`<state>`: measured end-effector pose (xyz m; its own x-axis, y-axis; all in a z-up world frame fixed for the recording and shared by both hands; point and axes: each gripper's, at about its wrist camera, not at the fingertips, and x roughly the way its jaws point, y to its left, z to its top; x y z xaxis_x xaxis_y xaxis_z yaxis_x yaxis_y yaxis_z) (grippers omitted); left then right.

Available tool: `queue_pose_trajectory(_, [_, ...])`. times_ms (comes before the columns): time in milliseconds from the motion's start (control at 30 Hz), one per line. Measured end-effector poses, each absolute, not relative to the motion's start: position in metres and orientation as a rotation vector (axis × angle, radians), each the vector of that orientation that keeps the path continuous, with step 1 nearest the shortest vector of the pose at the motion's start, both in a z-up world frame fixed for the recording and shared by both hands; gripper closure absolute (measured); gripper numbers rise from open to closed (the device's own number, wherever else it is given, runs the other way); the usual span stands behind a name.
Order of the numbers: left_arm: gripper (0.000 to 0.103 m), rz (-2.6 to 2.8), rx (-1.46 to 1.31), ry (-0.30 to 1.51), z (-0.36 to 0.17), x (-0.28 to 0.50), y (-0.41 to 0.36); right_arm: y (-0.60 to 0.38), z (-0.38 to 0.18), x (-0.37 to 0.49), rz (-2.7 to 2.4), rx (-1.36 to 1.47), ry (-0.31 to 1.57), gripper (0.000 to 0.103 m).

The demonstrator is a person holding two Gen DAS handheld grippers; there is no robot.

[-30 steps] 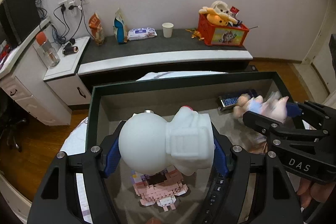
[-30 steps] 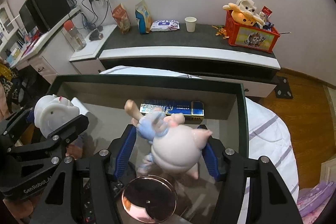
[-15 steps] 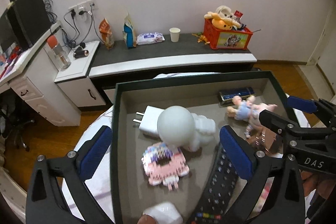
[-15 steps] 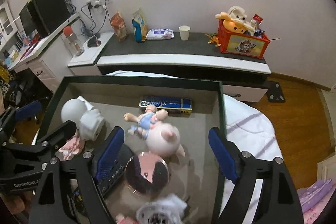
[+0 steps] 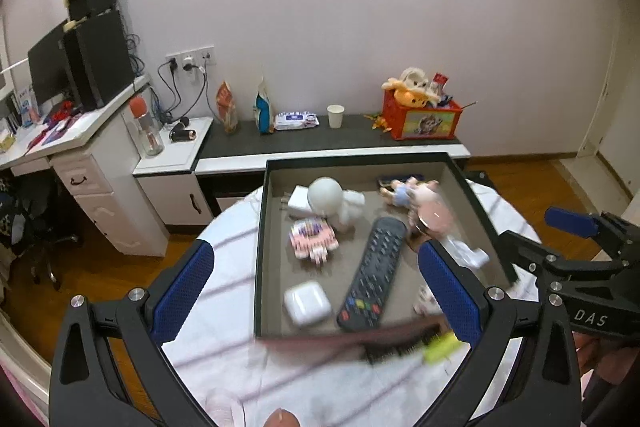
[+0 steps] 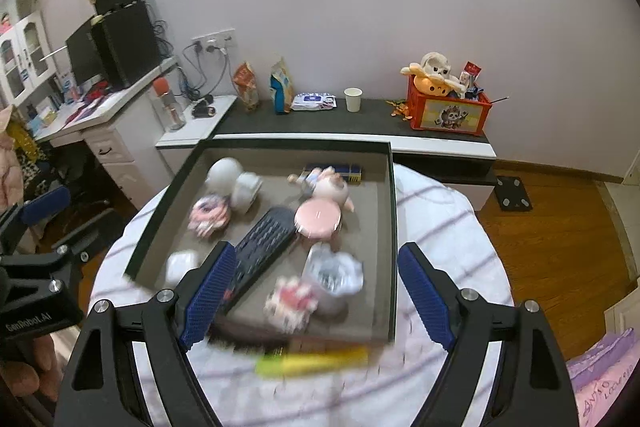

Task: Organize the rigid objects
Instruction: 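Withdraw both tools and move them toward the hair clip and highlighter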

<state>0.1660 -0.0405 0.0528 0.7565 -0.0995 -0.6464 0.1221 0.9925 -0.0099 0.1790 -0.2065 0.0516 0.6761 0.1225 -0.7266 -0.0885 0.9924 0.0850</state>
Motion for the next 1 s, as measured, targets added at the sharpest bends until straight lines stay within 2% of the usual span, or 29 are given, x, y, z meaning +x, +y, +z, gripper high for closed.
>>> queue_pose_trajectory(533, [0.000, -0.085, -0.008, 0.651, 0.055, 0.031, -0.028, -0.201, 0.046, 0.042, 0.131, 0.073, 0.788, 0.018])
queue_pose_trajectory(1000, [0.000, -0.090, -0.018, 0.694, 0.036, 0.001, -0.026, -0.202, 0.026, 0.013, 0.126, 0.084, 0.828, 0.018])
